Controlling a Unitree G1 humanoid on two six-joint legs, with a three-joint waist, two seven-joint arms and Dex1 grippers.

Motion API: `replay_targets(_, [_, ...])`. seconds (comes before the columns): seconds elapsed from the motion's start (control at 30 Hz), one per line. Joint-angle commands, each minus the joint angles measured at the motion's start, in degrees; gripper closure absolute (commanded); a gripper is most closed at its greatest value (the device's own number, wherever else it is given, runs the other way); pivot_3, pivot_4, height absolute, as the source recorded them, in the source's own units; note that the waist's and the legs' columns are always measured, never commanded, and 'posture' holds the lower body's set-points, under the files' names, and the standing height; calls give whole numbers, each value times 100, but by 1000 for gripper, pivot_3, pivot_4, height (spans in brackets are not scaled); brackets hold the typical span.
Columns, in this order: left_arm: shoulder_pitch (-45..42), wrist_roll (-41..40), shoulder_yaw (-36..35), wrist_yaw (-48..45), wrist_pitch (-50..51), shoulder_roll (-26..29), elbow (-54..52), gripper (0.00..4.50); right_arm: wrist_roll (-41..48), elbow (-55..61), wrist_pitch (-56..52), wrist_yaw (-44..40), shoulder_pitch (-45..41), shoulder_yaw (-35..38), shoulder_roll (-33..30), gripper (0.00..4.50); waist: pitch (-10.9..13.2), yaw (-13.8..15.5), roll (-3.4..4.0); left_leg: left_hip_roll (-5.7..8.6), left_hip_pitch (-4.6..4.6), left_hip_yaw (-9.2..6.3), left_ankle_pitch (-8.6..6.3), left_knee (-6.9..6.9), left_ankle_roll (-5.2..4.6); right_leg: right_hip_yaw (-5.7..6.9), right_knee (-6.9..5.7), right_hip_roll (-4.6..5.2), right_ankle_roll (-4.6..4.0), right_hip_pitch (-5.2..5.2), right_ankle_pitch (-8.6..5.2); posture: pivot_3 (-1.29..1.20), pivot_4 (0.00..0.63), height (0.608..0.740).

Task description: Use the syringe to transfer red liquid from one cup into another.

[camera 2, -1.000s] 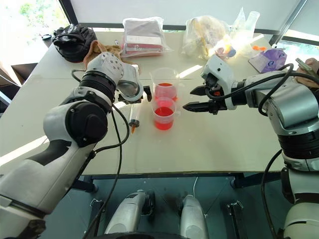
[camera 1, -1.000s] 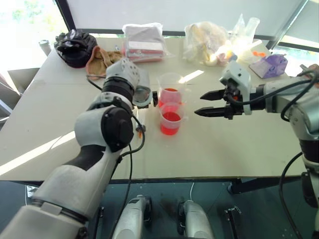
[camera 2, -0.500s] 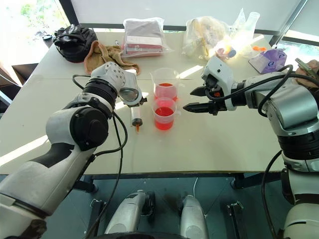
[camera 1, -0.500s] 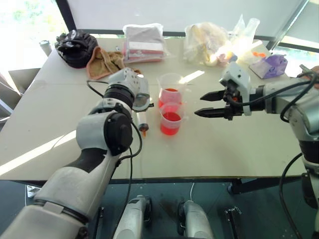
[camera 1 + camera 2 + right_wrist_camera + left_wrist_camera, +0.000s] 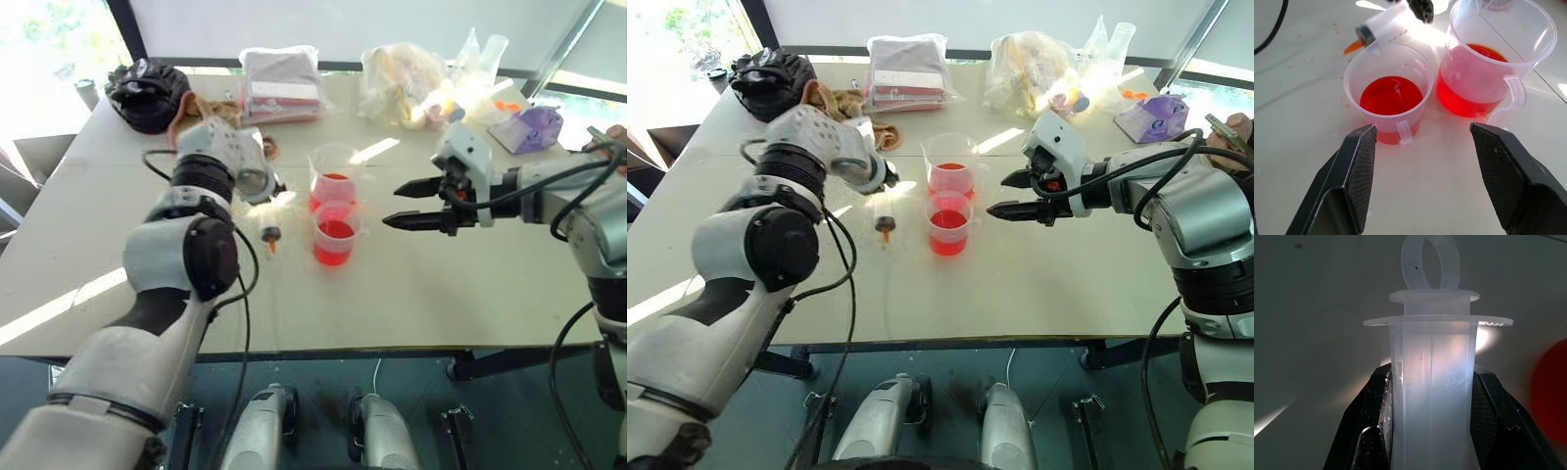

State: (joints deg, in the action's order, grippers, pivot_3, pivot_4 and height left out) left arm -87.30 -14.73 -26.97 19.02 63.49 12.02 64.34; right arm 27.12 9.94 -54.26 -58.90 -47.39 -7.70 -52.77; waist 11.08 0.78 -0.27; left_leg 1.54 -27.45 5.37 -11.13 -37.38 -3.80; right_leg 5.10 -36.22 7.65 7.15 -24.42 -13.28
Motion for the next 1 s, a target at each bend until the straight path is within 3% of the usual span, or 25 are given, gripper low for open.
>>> replay_targets(0.03, [51,8,573,-609,441,265,-1333,3039,-9,181,143,56,5,218,22,1328,0,0,0,0,0,0,0,0,0,0,0,0,0,0,0,0,150,740])
replay_targets(0.17, [478,-132,1056,-1464,502,543,-2709,3039,-26,182,190,157,-15,219,95,1328,-1,-6,1,0,2,1,0,0,0,-1,0,0,0,2,0,0,150,740])
replay_targets(0.3, [845,-180,1485,-2687,-664,822,-3584,3039,-4,224,276,267,97,317,133,1328,0,1,1,-1,3,2,1,0,1,-2,0,0,0,2,0,0,150,740])
replay_targets(0.5, [980,-137,1933,-3818,-2256,722,-4089,3039,-41,219,362,404,118,349,220,1328,0,9,1,0,1,5,1,-1,1,-2,5,2,-2,4,1,0,150,740])
replay_targets(0.67, [1022,184,2299,-4327,-3694,577,-3919,3039,-89,217,362,469,78,334,214,1328,-1,-6,1,-1,2,7,2,0,-2,-2,5,1,-2,4,1,0,150,740])
replay_targets(1.0, [1460,288,2530,-5139,-6005,-242,-3080,3039,-50,430,202,610,154,568,93,1328,0,4,0,-3,0,10,4,-13,-29,-2,6,3,-2,8,1,0,150,740])
